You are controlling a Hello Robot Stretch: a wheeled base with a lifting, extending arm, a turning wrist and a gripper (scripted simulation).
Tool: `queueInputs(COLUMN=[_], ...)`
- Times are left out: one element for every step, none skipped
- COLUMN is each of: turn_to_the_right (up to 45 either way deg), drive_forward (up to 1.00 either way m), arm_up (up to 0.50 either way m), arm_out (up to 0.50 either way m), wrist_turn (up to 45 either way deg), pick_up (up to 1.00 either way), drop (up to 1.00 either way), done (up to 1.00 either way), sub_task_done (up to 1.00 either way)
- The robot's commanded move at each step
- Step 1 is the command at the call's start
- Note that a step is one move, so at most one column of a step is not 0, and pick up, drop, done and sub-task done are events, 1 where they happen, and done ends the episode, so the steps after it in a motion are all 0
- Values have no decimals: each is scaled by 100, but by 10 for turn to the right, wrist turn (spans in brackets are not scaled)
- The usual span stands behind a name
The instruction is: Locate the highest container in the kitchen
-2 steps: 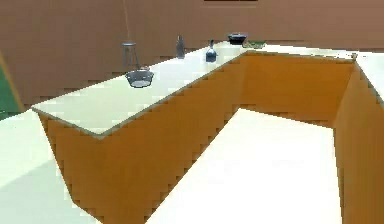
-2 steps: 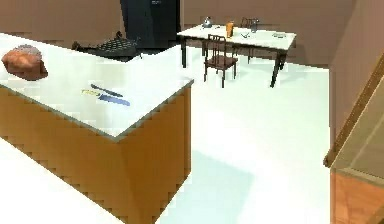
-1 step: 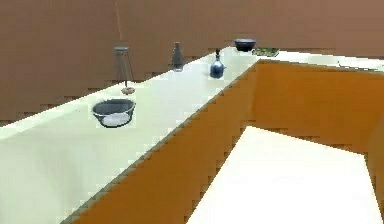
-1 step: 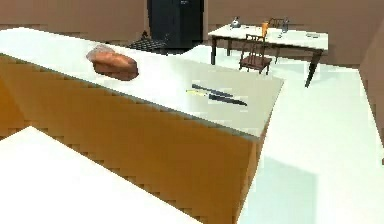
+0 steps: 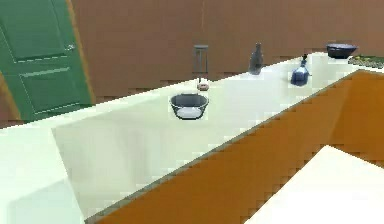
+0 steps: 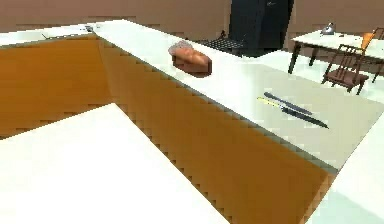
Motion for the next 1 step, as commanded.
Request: queueInputs(turn_to_the_right=[0], drive_forward=[0], arm_up=[0], arm_out=[0], wrist_turn=[0], pick_up=[0], drop=[0], done=[100], sub_task_done=[0])
